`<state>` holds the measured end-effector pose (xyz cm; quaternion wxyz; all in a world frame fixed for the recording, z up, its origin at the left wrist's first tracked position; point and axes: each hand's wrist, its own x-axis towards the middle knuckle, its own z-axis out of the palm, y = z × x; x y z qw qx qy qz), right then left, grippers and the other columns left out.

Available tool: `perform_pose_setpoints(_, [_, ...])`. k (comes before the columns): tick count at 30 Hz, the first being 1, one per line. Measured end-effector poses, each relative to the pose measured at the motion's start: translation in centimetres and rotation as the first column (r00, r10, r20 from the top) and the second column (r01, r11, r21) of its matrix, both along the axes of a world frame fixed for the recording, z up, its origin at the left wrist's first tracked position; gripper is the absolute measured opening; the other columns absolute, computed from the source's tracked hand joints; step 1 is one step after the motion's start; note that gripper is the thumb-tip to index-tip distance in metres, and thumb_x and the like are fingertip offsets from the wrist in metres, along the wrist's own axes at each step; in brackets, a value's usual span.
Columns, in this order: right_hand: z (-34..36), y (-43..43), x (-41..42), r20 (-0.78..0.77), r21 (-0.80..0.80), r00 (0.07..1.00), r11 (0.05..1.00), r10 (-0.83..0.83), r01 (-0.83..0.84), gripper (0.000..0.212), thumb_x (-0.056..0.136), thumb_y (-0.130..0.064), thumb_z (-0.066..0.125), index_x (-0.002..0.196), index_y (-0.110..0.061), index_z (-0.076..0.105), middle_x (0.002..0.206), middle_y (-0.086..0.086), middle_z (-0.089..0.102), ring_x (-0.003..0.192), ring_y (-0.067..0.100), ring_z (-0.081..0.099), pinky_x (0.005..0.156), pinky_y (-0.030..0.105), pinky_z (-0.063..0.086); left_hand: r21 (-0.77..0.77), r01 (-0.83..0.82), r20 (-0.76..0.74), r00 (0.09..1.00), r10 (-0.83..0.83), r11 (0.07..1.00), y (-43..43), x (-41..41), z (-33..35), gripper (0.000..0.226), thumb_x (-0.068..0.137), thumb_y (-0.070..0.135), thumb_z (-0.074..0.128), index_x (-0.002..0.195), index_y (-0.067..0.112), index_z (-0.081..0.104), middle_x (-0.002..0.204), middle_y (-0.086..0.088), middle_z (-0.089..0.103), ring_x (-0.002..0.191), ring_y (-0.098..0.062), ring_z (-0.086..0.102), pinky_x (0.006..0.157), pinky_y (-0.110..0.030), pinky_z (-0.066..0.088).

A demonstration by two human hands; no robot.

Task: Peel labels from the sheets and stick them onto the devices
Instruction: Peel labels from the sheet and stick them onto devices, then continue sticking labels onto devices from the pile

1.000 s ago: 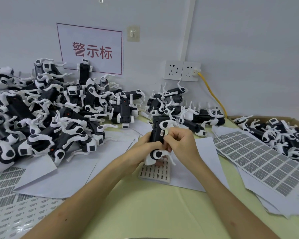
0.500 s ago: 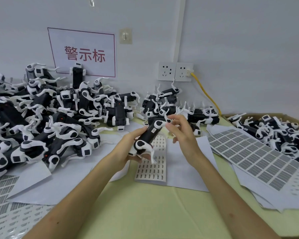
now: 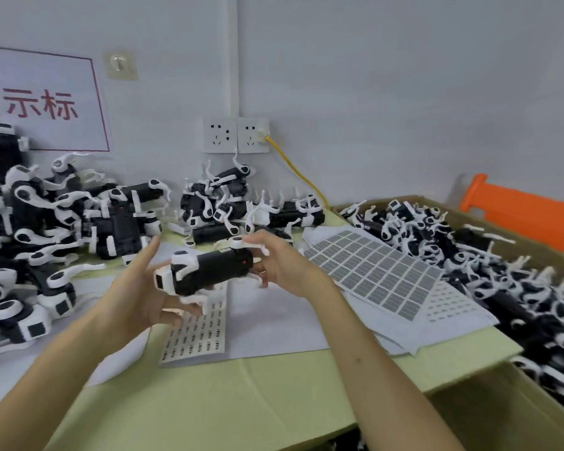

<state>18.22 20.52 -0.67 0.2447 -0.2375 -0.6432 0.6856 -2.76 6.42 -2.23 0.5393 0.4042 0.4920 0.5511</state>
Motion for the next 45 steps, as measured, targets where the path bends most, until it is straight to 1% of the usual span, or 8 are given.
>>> perform_pose_setpoints(3, [0.4,1.6,1.6,-0.372,-0.239,0.914,0.968,-0.16,0.072,0.025,0.091,-0.039,0.059,0.097,-0.016,0.064,0.084,0.001,0.066,0.064,0.016,0.062,0.048,0.023,0.045,0.061,-0.126,-0.024,0.992,0.128,0.99,0.4,-0.3,-0.4,0.066,0.1,0.065,0.033,0.117,0.012,0.07,0.108,-0.018,0.075,0.074,-0.035,0.075,0.056,-0.037,0.056])
perform_pose_setpoints(5, [0.6,2.8,3.1,-0.699,-0.446,0.65,0.892,-0.299,-0.069,0.036,0.099,-0.043,0.058,0.109,-0.009,0.066,0.109,0.014,0.071,0.084,0.026,0.072,0.069,0.034,0.059,0.065,-0.174,-0.028,0.984,0.176,0.983,0.5,-0.7,-0.6,0.063,0.103,0.062,0.032,0.118,0.013,0.068,0.102,-0.014,0.076,0.075,-0.032,0.075,0.062,-0.038,0.056])
perform_pose_setpoints(7, [0.3,3.6,4.1,-0.765,-0.491,0.532,0.863,-0.363,-0.119,0.051,0.102,-0.052,0.053,0.125,-0.008,0.062,0.132,0.023,0.063,0.108,0.039,0.069,0.088,0.045,0.057,0.067,-0.226,-0.014,0.974,0.227,0.972,0.6,-0.9,-0.6,0.06,0.105,0.06,0.032,0.116,0.014,0.068,0.099,-0.011,0.076,0.073,-0.03,0.075,0.064,-0.038,0.056])
perform_pose_setpoints(11, [-0.7,4.1,2.6,-0.429,-0.532,0.75,0.812,-0.504,0.241,0.046,0.104,-0.044,0.045,0.132,-0.01,0.06,0.126,0.017,0.07,0.093,0.031,0.074,0.075,0.034,0.052,0.076,-0.327,0.008,0.945,0.327,0.942,0.7,-0.9,-0.6,0.048,0.108,0.051,0.035,0.111,0.017,0.068,0.088,-0.005,0.077,0.067,-0.025,0.075,0.072,-0.043,0.05])
perform_pose_setpoints(18, [-1.0,1.4,-0.2,-0.106,-0.266,0.836,0.826,-0.538,0.497,0.017,0.095,-0.024,0.056,0.098,-0.019,0.072,0.08,-0.001,0.073,0.058,0.011,0.062,0.062,0.025,0.044,0.022,-0.507,0.188,0.849,0.495,0.862,0.6,-1.8,-0.6,0.037,0.11,0.044,0.038,0.115,0.017,0.062,0.107,-0.006,0.068,0.087,-0.027,0.064,0.078,-0.037,0.049])
perform_pose_setpoints(22, [-1.2,0.7,-0.8,-0.073,-0.142,0.85,0.849,-0.522,0.51,0.016,0.096,-0.018,0.056,0.092,-0.016,0.071,0.082,0.004,0.07,0.057,0.014,0.057,0.057,0.024,0.042,-0.068,-0.533,0.446,0.74,0.504,0.843,0.5,-2.3,-0.6,0.043,0.107,0.051,0.04,0.123,0.015,0.056,0.11,-0.004,0.065,0.088,-0.022,0.061,0.076,-0.034,0.048])
perform_pose_setpoints(29, [-1.2,0.0,-1.3,-0.049,-0.026,0.868,0.869,-0.495,0.494,0.017,0.098,-0.013,0.055,0.095,-0.01,0.072,0.077,0.005,0.067,0.061,0.017,0.054,0.059,0.025,0.04,-0.186,-0.62,0.713,0.448,0.539,0.762,-0.3,-2.6,0.2,0.051,0.106,0.058,0.036,0.103,0.011,0.055,0.091,-0.004,0.06,0.069,-0.017,0.057,0.054,-0.024,0.049])
perform_pose_setpoints(45, [-1.8,0.0,-2.0,-0.042,0.033,0.896,0.896,-0.441,0.443,0.02,0.098,-0.011,0.054,0.091,-0.009,0.072,0.072,0.002,0.069,0.06,0.018,0.056,0.062,0.028,0.041,-0.346,-0.616,0.806,0.191,0.56,0.708,-0.7,-4.5,-0.4,0.049,0.101,0.052,0.052,0.091,0.005,0.058,0.09,-0.008,0.056,0.063,-0.017,0.053,0.042,-0.021,0.051])
